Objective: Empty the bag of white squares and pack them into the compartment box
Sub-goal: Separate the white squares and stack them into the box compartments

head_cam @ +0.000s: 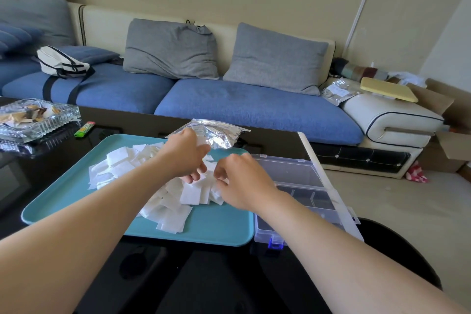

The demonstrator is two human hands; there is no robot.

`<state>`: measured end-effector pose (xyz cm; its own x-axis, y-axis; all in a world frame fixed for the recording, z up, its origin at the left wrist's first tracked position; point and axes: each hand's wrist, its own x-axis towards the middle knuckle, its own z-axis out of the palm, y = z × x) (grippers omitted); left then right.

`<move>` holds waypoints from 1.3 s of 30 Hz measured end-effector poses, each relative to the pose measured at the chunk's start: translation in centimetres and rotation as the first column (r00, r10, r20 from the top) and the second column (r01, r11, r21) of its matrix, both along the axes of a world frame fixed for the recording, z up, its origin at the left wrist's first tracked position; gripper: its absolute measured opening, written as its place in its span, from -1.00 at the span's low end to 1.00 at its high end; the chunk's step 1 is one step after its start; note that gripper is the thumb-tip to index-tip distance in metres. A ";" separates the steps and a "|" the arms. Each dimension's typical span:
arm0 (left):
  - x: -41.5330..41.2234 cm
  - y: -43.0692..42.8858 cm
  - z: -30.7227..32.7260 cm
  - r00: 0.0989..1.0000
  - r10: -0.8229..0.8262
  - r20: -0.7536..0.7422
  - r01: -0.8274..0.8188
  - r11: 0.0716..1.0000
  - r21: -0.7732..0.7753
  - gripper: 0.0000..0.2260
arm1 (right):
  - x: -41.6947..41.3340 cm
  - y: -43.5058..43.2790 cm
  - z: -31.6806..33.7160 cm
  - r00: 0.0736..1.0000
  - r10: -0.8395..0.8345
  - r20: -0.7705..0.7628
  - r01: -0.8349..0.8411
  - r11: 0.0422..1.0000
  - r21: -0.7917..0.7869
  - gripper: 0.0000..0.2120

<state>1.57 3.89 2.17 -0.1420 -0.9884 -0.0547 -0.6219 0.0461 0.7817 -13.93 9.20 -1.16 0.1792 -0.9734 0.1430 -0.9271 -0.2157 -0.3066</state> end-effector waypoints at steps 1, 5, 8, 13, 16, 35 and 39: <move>0.3 -0.1 -0.1 0.999 0.006 0.045 -0.005 1.000 -0.030 -0.84 | 0.5 0.1 -0.1 1.000 0.020 -0.010 -0.020 1.000 0.004 -0.77; 1.3 -0.8 -0.8 0.977 0.120 0.176 -0.086 0.978 -0.188 -0.88 | 2.8 0.5 -0.1 0.997 0.082 -0.005 -0.083 0.996 -0.024 -0.74; 1.5 -1.3 -0.9 0.976 0.162 0.144 -0.133 0.973 -0.191 -0.85 | 4.0 0.6 -0.1 0.996 0.093 0.005 -0.092 0.993 -0.069 -0.77; 1.7 -1.7 -1.1 0.929 0.105 0.356 -0.029 0.977 -0.212 -0.93 | 5.4 -0.1 -0.5 0.999 0.018 -0.038 -0.021 0.996 -0.089 -0.77; 1.8 -1.5 -1.0 0.902 0.049 0.430 0.042 0.979 -0.200 -0.85 | 5.6 -0.8 -0.6 0.999 -0.038 0.015 0.039 0.999 -0.034 -0.89; -0.2 -0.1 1.0 0.816 0.205 -0.541 -0.066 0.962 0.265 -0.75 | 0.7 -1.8 1.8 0.589 -0.324 0.740 0.363 0.925 0.117 -0.72; -1.6 1.2 1.8 0.625 0.243 -0.742 0.055 0.934 0.352 -0.76 | -0.2 -1.4 2.1 0.756 -0.184 0.628 0.405 0.885 -0.228 -0.74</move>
